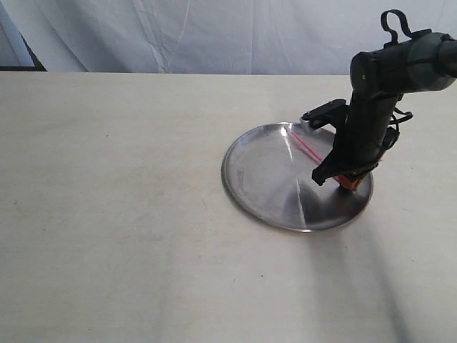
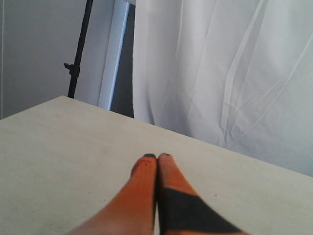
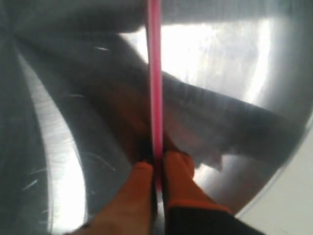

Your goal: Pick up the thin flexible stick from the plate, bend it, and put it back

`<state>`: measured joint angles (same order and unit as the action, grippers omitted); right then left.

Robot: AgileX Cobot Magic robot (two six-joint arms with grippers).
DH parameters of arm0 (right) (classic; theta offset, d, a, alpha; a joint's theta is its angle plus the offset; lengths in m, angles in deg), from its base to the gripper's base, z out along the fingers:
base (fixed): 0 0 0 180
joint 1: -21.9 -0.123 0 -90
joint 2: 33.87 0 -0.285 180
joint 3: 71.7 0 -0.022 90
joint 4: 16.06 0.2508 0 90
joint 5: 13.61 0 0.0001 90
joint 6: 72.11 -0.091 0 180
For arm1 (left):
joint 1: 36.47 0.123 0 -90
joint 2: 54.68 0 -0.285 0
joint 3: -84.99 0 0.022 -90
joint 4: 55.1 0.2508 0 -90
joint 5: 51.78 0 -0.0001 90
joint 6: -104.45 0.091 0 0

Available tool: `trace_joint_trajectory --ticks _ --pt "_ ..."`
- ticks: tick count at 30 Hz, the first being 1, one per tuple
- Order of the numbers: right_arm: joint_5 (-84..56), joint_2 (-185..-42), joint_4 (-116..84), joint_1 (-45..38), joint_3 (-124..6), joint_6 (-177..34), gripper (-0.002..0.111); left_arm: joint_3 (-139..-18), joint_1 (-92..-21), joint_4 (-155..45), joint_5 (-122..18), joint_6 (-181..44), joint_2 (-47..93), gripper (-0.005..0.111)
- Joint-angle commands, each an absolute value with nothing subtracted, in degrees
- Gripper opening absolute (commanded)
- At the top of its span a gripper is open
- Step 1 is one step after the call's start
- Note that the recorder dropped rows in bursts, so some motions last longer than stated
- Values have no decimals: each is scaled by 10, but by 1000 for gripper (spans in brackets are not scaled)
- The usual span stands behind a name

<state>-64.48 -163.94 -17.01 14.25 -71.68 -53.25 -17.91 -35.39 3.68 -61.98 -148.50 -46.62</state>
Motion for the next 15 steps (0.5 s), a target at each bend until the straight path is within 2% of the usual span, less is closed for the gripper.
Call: trace_joint_trajectory --ticks 1,15 --pt "-642 -1637 -89 139 -707 -494 -1 -178 -355 40 -621 -1485 -469 0" --pt "-649 -1532 -88 139 -707 -494 -1 -178 -355 51 -621 -1485 -469 0"
